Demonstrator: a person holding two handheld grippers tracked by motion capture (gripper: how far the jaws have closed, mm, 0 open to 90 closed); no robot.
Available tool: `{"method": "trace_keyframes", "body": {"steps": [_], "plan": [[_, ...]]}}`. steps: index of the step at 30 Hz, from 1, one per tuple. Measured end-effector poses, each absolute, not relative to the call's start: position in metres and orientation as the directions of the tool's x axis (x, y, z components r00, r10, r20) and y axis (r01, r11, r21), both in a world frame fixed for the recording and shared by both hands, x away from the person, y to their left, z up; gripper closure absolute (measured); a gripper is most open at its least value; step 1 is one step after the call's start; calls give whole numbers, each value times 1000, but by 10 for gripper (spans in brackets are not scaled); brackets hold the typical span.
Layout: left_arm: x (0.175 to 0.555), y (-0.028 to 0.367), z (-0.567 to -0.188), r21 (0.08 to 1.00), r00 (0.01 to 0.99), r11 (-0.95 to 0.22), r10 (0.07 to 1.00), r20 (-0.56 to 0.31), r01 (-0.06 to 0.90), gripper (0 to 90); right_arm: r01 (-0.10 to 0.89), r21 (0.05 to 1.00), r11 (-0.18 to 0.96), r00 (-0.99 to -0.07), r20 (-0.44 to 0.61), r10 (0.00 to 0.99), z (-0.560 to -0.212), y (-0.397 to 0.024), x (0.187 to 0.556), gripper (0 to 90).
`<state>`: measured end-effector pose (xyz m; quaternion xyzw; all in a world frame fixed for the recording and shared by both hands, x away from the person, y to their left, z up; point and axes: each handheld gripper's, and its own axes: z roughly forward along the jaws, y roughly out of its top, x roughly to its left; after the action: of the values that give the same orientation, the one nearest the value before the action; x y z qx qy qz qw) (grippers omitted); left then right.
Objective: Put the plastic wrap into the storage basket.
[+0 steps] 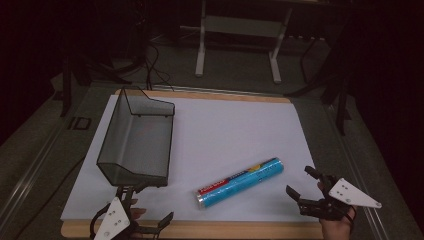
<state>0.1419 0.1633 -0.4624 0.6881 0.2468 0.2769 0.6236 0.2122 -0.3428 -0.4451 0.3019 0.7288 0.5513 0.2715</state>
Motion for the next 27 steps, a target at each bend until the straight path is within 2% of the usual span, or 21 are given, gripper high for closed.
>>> {"method": "trace_keyframes", "body": {"steps": [6, 13, 17, 27], "plan": [[143, 162, -463, 994, 729, -108, 681, 72, 3, 25, 207, 959, 196, -688, 0, 726, -445, -345, 214, 116], [144, 162, -463, 994, 734, -112, 676, 69, 9, 25, 221, 957, 189, -703, 22, 711, -447, -345, 216, 115], [144, 162, -464, 993, 736, -114, 673, 69, 11, 25, 219, 949, 227, -697, -11, 717, -450, -342, 217, 116], [144, 163, -464, 994, 733, -105, 677, 57, 20, 25, 190, 943, 274, -774, -28, 632, -450, -341, 224, 140]]}}
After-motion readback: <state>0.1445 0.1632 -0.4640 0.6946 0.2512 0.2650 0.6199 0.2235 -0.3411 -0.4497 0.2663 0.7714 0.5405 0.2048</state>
